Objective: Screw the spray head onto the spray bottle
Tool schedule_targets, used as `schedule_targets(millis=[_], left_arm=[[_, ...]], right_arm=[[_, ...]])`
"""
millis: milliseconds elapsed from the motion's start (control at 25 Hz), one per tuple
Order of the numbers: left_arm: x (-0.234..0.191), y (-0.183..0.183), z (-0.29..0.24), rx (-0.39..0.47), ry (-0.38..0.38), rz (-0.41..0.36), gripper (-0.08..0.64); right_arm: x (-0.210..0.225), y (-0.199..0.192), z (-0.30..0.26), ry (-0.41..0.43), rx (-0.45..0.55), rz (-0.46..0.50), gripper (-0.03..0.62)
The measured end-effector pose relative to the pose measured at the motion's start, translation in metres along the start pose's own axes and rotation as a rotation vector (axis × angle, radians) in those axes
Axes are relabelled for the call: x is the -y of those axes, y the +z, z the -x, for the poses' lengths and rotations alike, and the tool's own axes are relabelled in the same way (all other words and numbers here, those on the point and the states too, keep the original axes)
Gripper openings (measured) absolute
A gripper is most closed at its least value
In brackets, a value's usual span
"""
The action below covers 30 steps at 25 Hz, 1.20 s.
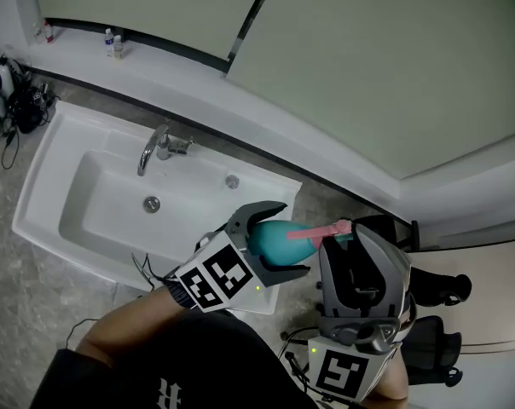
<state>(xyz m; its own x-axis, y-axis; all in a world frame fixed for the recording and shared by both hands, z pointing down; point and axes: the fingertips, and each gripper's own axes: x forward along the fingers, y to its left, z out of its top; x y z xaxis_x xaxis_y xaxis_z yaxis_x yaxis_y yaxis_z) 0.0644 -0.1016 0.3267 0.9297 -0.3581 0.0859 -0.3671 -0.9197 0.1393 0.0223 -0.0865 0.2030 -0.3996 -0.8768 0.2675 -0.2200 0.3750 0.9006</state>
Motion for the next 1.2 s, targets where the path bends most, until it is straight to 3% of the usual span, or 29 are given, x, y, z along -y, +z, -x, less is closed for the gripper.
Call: schedule_targets(millis=[160,440,680,880,1200], left_arm=[[-0.009,-0.001,-0.001,0.007,0.054,-0.041,0.469],[-0.005,0.004,-0.003,0.061,-0.004,-0.017,0.471],[-0.005,0.003,-0.008,0.04,0.01,-0.042,0.471],[-0.002,0.005,-0.009,0.053,-0.02,-0.023,0.471],[-0.001,0.012,-0.001,0.074,-0.041,-0.024,0.471]], right_arm=[[0.002,-0.003,-0.006,-0.011,-0.084,-0.044,0.144],[0.003,0.002,-0.007,0.041,-0.116,-0.061,0.144],[-0.003,0.01,-0.007,0.012,-0.17,0.057,0.144],[-0.002,0.011,-0.009,0.012,-0.173,-0.033,0.144],[-0.001,0.003,-0.001,0.13,-0.166,-0.215,0.144]])
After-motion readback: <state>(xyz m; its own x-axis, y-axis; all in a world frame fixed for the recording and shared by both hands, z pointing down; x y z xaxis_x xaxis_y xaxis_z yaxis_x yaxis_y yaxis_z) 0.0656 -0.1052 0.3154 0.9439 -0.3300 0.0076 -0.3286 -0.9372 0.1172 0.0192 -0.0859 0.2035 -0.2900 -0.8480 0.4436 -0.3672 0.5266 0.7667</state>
